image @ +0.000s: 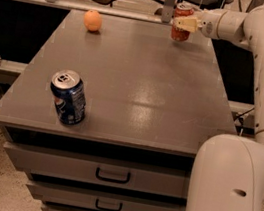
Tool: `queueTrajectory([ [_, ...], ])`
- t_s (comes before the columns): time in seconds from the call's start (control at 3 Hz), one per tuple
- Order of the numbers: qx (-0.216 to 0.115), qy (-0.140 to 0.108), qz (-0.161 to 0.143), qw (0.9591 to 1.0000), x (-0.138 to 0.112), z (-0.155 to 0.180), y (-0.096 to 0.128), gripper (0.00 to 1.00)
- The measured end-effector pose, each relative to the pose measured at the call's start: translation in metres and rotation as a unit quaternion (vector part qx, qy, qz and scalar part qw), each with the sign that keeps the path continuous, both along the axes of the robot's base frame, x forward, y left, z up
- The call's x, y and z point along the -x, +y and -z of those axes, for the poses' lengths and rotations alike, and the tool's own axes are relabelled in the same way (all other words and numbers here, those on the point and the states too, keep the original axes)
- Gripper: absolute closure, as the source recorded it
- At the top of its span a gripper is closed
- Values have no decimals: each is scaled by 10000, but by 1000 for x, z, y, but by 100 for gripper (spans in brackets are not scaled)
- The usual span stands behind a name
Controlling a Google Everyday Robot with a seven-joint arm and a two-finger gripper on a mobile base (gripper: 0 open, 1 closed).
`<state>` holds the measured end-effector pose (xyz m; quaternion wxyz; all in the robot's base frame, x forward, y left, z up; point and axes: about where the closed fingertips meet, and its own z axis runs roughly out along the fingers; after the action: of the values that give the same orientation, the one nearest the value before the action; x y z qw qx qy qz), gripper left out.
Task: Move coke can near pepsi can
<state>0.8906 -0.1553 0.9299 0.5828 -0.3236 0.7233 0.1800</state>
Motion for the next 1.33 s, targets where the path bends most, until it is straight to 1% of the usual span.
queueTrajectory([
  [0.33, 61, 59, -334, 9994, 38, -22, 8, 100],
  [0.67, 58, 57, -331, 9994, 38, -21, 8, 100],
  [1.0, 78, 203, -581, 9981, 46, -16, 19, 100],
  [1.33, 43, 331, -981, 9946, 81, -21, 23, 100],
])
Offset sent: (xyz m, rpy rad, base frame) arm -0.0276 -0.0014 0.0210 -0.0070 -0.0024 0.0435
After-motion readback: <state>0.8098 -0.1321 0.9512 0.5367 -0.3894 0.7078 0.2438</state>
